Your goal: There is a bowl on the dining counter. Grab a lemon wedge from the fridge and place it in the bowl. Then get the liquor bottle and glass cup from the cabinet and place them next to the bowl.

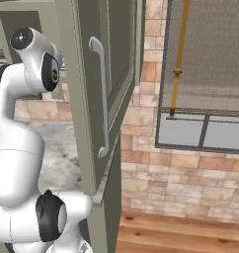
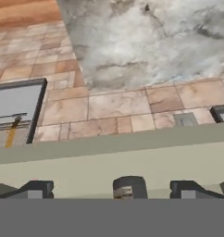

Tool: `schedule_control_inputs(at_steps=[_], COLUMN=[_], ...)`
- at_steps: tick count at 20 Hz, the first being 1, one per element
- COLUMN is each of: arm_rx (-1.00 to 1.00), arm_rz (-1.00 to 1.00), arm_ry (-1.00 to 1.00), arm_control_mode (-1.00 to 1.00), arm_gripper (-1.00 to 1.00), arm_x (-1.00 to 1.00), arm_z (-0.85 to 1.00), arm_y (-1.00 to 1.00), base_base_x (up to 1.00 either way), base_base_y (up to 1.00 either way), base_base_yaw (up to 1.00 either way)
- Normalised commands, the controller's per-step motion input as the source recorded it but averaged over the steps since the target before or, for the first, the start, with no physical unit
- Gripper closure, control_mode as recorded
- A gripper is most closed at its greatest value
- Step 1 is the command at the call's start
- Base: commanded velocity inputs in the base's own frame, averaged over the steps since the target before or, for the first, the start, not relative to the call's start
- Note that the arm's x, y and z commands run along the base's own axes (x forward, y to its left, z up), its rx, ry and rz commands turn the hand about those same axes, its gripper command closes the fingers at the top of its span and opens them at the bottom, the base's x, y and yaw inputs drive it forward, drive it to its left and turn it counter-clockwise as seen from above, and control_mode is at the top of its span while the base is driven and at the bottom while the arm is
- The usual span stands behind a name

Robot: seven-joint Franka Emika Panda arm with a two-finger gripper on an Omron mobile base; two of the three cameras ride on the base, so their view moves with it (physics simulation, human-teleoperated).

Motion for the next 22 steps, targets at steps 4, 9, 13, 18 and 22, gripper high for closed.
schedule_control_inputs(at_steps=[4, 9, 13, 18, 22], arm_rx=[-0.05, -0.03, -0.03, -0.01, 0.0], arm_rz=[0.0, 0.01, 0.01, 0.03, 0.05], arm_ry=[-0.01, 0.0, 0.0, 0.0, 0.0], arm_control_mode=[-1.0, -1.0, -1.0, -1.0, -1.0], arm_gripper=[-1.0, -1.0, -1.0, -1.0, -1.0], arm_x=[0.67, 0.54, 0.38, 0.62, 0.54], arm_z=[0.74, 0.6, 0.11, -0.03, -0.03], arm_y=[0.22, 0.08, 0.0, 0.0, 0.0], base_base_x=[0.0, 0.0, 0.0, 0.0, 0.0], base_base_y=[0.0, 0.0, 0.0, 0.0, 0.0], base_base_yaw=[0.0, 0.0, 0.0, 0.0, 0.0])
